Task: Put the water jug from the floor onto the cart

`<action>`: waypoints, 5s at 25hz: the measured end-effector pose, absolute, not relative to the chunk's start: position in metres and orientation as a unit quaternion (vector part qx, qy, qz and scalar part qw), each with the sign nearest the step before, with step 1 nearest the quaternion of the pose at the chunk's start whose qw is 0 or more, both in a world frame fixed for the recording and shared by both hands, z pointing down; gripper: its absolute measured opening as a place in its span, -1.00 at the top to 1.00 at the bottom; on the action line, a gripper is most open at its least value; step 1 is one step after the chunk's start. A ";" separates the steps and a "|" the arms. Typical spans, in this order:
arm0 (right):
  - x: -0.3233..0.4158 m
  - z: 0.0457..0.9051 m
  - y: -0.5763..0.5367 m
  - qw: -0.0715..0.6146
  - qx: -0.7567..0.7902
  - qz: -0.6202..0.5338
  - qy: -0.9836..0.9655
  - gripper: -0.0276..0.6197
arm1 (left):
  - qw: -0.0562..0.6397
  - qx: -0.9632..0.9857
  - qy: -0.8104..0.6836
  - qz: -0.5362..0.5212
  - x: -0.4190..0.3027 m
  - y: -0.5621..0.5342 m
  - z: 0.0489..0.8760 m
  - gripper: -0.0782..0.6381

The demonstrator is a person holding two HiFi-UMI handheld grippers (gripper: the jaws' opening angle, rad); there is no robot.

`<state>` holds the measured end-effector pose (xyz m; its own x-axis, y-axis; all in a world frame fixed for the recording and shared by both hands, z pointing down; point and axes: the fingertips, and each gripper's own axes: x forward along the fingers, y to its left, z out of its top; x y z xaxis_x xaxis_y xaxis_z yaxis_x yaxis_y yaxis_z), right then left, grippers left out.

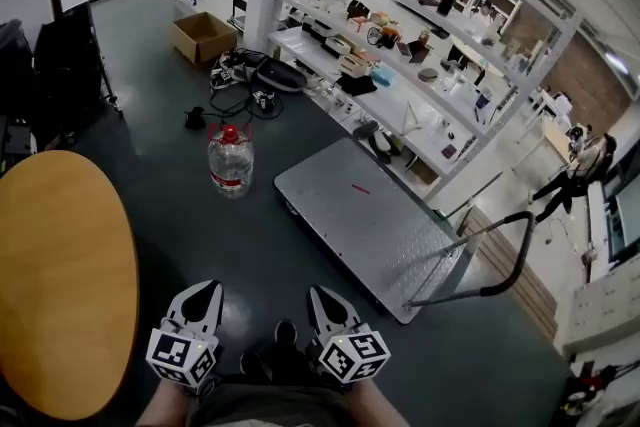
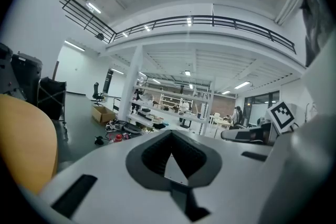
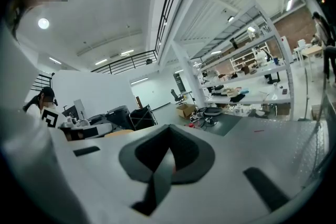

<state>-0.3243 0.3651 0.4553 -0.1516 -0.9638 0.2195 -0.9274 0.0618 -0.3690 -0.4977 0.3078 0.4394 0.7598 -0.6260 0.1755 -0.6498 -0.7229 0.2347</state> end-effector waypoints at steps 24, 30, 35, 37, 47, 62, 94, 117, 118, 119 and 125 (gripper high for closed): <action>-0.218 0.470 0.134 0.058 -0.594 -0.224 0.770 0.95 | 0.125 0.891 -0.433 0.058 -0.421 0.127 0.443 0.77; -0.172 0.473 0.086 0.059 -0.589 -0.225 0.774 0.95 | 0.116 0.886 -0.446 0.049 -0.386 0.084 0.438 0.77; -0.157 0.475 0.062 0.056 -0.582 -0.229 0.778 0.95 | 0.124 0.878 -0.459 0.053 -0.376 0.067 0.443 0.77; -0.157 0.477 0.052 0.053 -0.577 -0.231 0.781 0.95 | 0.125 0.875 -0.465 0.055 -0.377 0.059 0.445 0.77; -0.158 0.491 0.006 0.044 -0.592 -0.247 0.766 0.95 | 0.142 0.879 -0.452 0.048 -0.371 -0.010 0.457 0.77; -0.192 0.486 -0.186 0.031 -0.609 -0.230 0.758 0.95 | 0.150 0.889 -0.430 0.043 -0.398 -0.202 0.471 0.77; -0.185 0.628 -0.409 -0.030 -0.622 -0.298 0.723 0.94 | 0.199 0.854 -0.470 0.101 -0.406 -0.411 0.579 0.77; -0.207 0.877 -0.460 -0.216 -0.542 -0.446 0.679 0.44 | 0.278 0.804 -0.505 0.146 -0.391 -0.466 0.727 0.77; -0.209 0.887 -0.460 -0.223 -0.539 -0.454 0.673 0.42 | 0.281 0.802 -0.507 0.148 -0.392 -0.467 0.733 0.77; -0.210 0.898 -0.460 -0.230 -0.537 -0.461 0.668 0.41 | 0.284 0.800 -0.508 0.149 -0.392 -0.468 0.739 0.77; -0.208 0.947 -0.475 -0.249 -0.536 -0.489 0.642 0.40 | 0.297 0.792 -0.511 0.154 -0.383 -0.473 0.764 0.77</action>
<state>-0.2083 -0.4746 0.9473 -0.3024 -0.4448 0.8430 -0.9309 -0.0521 -0.3615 -0.3830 -0.4728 0.7644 0.4309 -0.7179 0.5467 -0.9004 -0.3020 0.3131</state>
